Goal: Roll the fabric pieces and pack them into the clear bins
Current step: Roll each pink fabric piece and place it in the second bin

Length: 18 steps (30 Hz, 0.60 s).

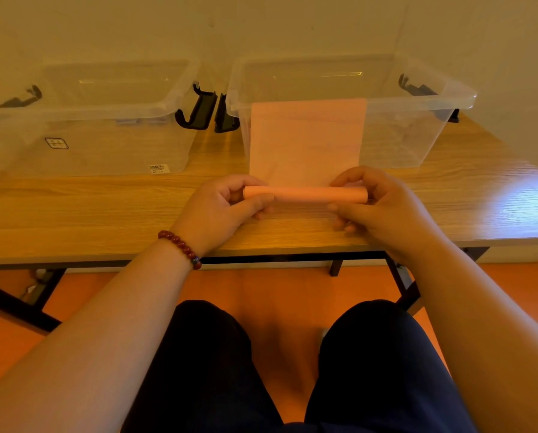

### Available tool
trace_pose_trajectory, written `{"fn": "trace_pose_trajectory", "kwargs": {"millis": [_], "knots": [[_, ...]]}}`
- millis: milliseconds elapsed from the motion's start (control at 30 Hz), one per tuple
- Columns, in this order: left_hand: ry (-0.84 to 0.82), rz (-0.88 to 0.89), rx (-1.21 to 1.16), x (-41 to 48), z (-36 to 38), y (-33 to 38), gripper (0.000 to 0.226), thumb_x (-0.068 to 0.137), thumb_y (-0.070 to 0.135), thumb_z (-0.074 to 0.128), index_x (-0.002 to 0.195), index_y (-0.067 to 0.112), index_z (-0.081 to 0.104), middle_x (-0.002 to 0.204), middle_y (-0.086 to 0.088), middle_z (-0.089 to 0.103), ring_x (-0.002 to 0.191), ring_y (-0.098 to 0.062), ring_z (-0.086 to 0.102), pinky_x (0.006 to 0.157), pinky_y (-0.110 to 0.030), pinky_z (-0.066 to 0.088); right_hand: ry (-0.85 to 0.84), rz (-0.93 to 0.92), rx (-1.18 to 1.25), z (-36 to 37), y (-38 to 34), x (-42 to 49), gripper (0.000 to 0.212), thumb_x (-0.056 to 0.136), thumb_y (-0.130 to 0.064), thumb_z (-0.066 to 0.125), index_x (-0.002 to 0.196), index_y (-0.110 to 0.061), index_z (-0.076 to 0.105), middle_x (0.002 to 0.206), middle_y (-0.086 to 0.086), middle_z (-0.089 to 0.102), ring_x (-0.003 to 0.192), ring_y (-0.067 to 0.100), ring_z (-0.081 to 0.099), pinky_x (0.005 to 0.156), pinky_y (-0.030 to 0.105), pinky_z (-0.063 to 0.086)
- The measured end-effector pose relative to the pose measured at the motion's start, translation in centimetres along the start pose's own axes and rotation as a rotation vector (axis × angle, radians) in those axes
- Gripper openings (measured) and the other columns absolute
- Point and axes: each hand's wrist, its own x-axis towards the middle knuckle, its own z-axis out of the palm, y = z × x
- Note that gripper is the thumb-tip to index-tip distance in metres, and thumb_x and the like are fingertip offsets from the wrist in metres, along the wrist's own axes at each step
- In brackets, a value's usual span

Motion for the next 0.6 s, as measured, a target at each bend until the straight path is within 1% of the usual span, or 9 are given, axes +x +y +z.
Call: {"fn": "trace_pose_trajectory", "kwargs": {"millis": [67,133,200,267,333,400,433,533,600], "knots": [[0.005,0.005,-0.021,-0.01,-0.01,-0.09,0.021,0.083,0.021,0.068,0.095,0.037,0.062,0.082,0.015,0.069,0.076,0.003,0.064,0.064,-0.010,0.048,0.018,0.005,0.005,0.15,-0.02,0.08,0.010,0.088,-0.014,0.068,0.097,-0.017,0.067,0.074,0.006,0.069,0.068,0.019,0.066,0.059,0.022,0.054],[0.011,0.009,-0.030,0.01,-0.04,-0.20,0.026,0.081,0.018,0.071,0.096,0.038,0.062,0.090,0.013,0.068,0.081,0.001,0.064,0.068,-0.012,0.049,0.032,0.005,0.002,0.28,0.00,0.16,0.005,0.090,-0.018,0.066,0.094,-0.015,0.068,0.072,0.004,0.068,0.066,0.017,0.066,0.056,0.020,0.052],[0.015,0.008,-0.015,-0.03,-0.02,-0.14,0.022,0.083,0.018,0.068,0.094,0.036,0.063,0.081,0.014,0.069,0.075,0.003,0.064,0.064,-0.010,0.048,0.033,0.000,0.008,0.35,-0.06,0.16,0.006,0.091,-0.020,0.065,0.091,-0.015,0.069,0.070,0.002,0.068,0.065,0.017,0.065,0.055,0.020,0.051],[0.008,0.010,-0.009,-0.01,0.00,-0.09,0.014,0.086,0.020,0.065,0.092,0.033,0.064,0.072,0.017,0.069,0.070,0.004,0.063,0.062,-0.009,0.047,0.023,-0.005,0.021,0.28,-0.13,0.05,0.005,0.089,-0.021,0.066,0.092,-0.019,0.069,0.072,0.002,0.069,0.066,0.017,0.066,0.056,0.021,0.052],[0.004,0.011,-0.002,0.00,-0.06,-0.11,0.010,0.088,0.023,0.063,0.091,0.032,0.064,0.070,0.020,0.069,0.068,0.004,0.063,0.062,-0.009,0.047,0.000,-0.004,0.016,0.12,-0.19,-0.10,0.016,0.086,-0.019,0.070,0.099,-0.027,0.066,0.076,0.003,0.071,0.067,0.016,0.068,0.060,0.023,0.056],[0.006,0.016,0.015,0.03,-0.12,-0.19,0.009,0.087,0.025,0.063,0.089,0.035,0.064,0.070,0.018,0.068,0.069,0.004,0.061,0.063,-0.010,0.048,-0.006,-0.005,0.014,0.03,-0.20,-0.19,0.023,0.083,-0.014,0.072,0.101,-0.028,0.064,0.075,0.003,0.070,0.067,0.016,0.067,0.061,0.024,0.056],[0.006,0.022,0.028,0.04,-0.13,-0.24,0.012,0.087,0.026,0.064,0.090,0.037,0.063,0.074,0.017,0.068,0.072,0.004,0.061,0.065,-0.010,0.048,0.001,-0.005,0.017,0.05,-0.20,-0.19,0.021,0.084,-0.013,0.072,0.100,-0.025,0.065,0.073,0.004,0.070,0.066,0.016,0.067,0.060,0.023,0.055],[0.001,0.024,0.009,0.03,-0.14,-0.23,0.025,0.082,0.022,0.069,0.095,0.041,0.061,0.098,0.017,0.065,0.089,0.000,0.061,0.071,-0.013,0.048,0.042,-0.010,0.020,0.25,-0.22,-0.12,0.008,0.088,-0.016,0.068,0.096,-0.016,0.067,0.069,0.004,0.067,0.062,0.014,0.065,0.055,0.019,0.052],[0.007,0.023,0.018,0.03,-0.17,-0.21,0.025,0.082,0.022,0.069,0.095,0.042,0.061,0.099,0.015,0.066,0.090,-0.001,0.062,0.071,-0.013,0.047,0.054,-0.008,0.017,0.41,-0.25,-0.07,0.006,0.090,-0.020,0.066,0.094,-0.015,0.068,0.070,0.002,0.067,0.063,0.014,0.065,0.054,0.018,0.051]]}}
